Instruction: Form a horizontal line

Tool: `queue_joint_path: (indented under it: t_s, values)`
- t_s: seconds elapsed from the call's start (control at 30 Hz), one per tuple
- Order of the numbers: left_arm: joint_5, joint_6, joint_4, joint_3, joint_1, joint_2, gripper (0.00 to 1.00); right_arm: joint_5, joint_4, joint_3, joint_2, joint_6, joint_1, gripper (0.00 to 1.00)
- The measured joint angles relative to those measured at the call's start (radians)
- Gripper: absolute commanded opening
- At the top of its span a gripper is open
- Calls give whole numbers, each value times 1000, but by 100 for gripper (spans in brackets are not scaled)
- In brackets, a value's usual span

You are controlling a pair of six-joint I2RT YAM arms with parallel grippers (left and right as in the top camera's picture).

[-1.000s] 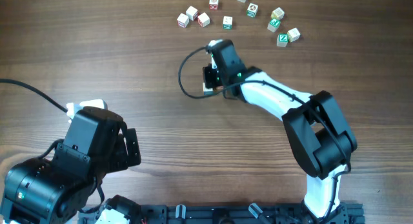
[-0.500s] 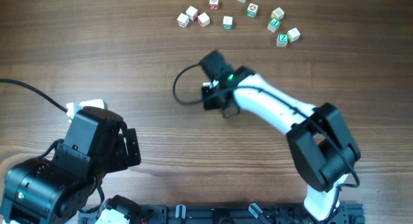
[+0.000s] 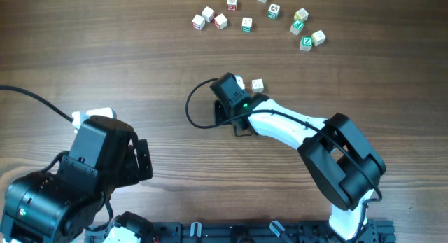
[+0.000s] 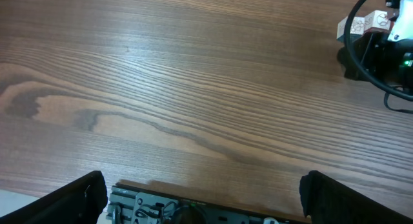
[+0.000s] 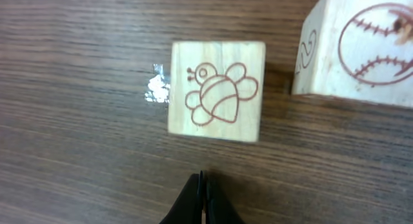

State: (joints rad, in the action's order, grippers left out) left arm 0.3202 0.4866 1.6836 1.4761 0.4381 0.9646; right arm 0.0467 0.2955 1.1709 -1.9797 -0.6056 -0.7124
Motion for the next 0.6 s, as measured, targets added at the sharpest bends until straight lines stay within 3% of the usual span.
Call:
queue_joint_path:
  t_s: [0.6]
  values:
    - [0,0,0,0,0,0,100,41,-101,-2,-1,8,0,5]
